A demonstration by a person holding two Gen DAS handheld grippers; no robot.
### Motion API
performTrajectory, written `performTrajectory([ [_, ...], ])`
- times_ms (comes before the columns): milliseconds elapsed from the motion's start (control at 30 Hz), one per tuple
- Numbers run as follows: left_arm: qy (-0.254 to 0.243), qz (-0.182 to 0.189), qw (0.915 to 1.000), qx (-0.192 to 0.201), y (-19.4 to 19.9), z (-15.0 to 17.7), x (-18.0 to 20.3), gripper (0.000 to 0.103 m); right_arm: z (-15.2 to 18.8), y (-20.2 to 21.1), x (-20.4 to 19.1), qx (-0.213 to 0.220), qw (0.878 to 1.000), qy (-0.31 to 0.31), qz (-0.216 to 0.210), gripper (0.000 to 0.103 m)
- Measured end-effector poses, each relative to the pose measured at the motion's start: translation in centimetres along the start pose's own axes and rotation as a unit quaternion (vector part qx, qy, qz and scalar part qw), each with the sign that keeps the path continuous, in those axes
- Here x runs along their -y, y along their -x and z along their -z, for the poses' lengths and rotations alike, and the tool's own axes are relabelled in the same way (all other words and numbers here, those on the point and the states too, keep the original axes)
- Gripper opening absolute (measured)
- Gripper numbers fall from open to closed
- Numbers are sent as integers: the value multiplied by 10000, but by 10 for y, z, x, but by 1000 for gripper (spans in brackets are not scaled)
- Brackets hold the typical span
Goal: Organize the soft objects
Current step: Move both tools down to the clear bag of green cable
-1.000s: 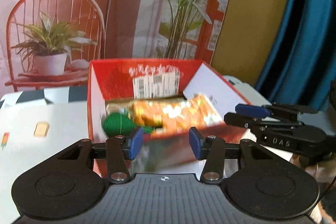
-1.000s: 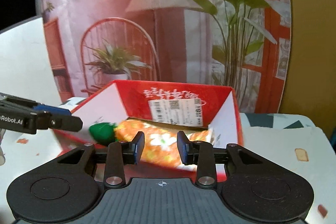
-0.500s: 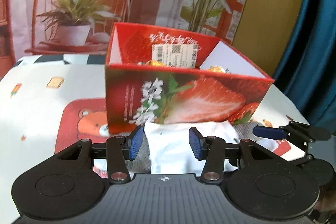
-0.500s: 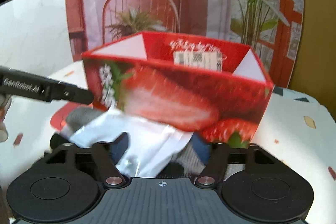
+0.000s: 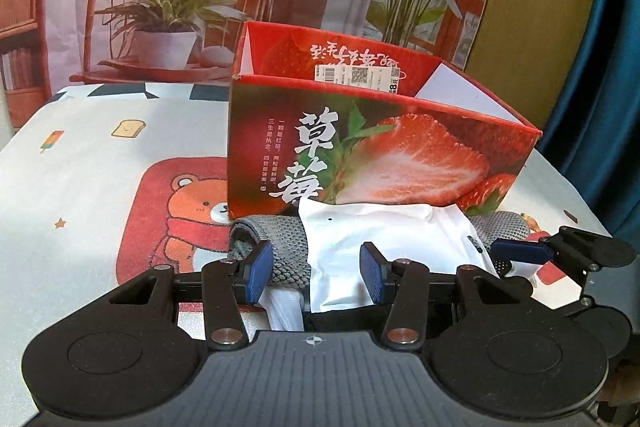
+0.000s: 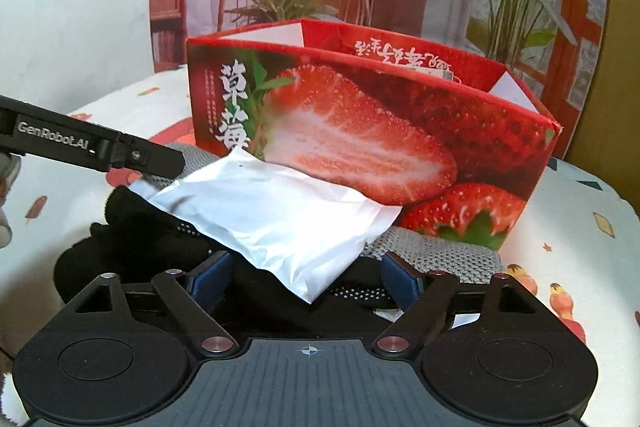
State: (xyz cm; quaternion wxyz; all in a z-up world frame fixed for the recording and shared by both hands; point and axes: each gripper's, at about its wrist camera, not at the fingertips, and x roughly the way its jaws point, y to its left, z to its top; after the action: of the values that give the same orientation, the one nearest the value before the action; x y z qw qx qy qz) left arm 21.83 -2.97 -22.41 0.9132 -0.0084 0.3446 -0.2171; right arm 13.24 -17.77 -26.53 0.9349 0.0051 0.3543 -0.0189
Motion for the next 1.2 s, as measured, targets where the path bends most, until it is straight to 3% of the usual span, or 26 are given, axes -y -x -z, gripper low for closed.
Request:
performTrajectory([
  [100, -8, -47, 10000, 80, 1, 0, 0, 50, -2, -4, 3, -32, 10000, -24, 74, 86],
  [300, 92, -158, 9995, 259, 3, -8, -6, 50, -17, -4, 9, 159, 9997, -112, 126, 86],
  [567, 296, -336, 9977, 499, 11, -17, -16, 50, -37, -3, 21, 464, 9980, -412, 109, 74],
  [667, 393, -382, 9969, 573, 14, -17, -20, 50, -41, -5, 26, 523, 9970, -554, 125, 65],
  [867, 409, -339, 9971, 552, 11, -19, -23, 50, -43, -10, 35, 523, 9952, -812, 172, 63],
  [1200, -63, -68, 9988, 473, -7, -24, -12, 51, -44, -17, 42, 476, 9935, -1019, 156, 60],
])
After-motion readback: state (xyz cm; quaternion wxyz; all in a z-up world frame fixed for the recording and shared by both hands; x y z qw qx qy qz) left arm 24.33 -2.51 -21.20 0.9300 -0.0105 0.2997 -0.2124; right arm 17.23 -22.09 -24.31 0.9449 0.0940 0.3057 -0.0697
